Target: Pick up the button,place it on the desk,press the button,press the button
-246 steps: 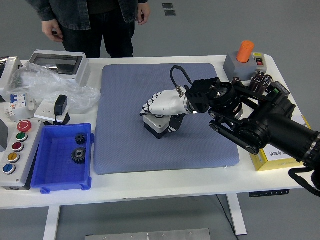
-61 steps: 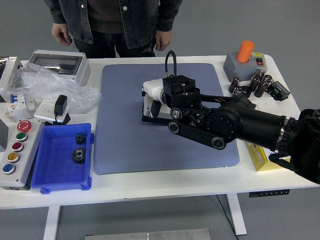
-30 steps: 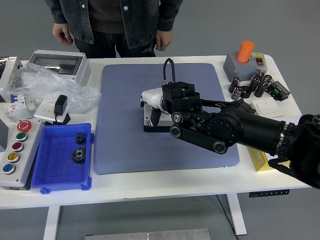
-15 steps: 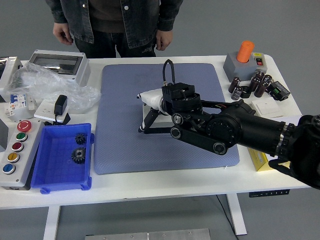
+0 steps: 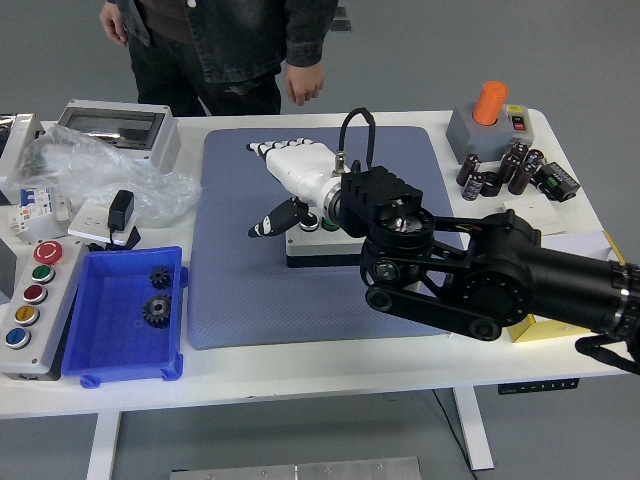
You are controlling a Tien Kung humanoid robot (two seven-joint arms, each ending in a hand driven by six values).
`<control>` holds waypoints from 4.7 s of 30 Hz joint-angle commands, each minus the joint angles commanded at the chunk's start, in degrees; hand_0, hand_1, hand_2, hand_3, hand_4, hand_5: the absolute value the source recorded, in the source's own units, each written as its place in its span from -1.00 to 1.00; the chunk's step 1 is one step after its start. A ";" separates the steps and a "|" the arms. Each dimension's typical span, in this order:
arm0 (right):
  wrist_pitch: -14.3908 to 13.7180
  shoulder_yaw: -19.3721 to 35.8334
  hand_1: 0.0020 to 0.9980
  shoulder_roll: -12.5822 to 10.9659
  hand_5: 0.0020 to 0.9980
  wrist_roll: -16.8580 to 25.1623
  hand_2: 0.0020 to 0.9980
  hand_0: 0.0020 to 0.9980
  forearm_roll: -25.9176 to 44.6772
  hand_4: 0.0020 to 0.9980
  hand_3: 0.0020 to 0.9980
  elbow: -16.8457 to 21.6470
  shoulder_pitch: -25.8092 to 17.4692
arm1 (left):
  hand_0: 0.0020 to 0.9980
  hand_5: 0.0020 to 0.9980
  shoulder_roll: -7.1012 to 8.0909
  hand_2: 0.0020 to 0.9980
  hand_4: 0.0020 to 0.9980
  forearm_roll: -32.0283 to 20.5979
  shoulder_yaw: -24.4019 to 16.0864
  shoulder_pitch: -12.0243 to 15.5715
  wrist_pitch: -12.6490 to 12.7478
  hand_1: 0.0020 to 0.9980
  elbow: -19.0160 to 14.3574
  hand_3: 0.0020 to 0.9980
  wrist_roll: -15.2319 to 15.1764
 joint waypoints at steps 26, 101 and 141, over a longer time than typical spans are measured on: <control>19.21 -0.54 0.04 -18.42 -0.44 0.00 0.11 0.54 -6.38 0.12 0.79 13.84 -8.61 | 0.17 -0.11 -0.42 0.21 0.12 0.08 -0.77 0.08 0.04 0.24 0.05 0.22 -0.01; -27.78 33.65 0.74 -14.37 0.68 40.44 0.79 1.00 28.54 1.00 0.81 -7.18 -34.13 | 0.18 -0.04 -1.66 0.22 0.16 1.87 -1.96 1.11 1.90 0.25 -0.11 0.22 2.59; -8.28 46.53 0.42 -11.14 0.97 73.96 0.64 0.20 85.20 1.00 0.61 -2.39 -47.34 | 0.17 0.02 -2.05 0.21 0.23 2.39 -3.48 1.54 1.85 0.25 0.04 0.21 2.49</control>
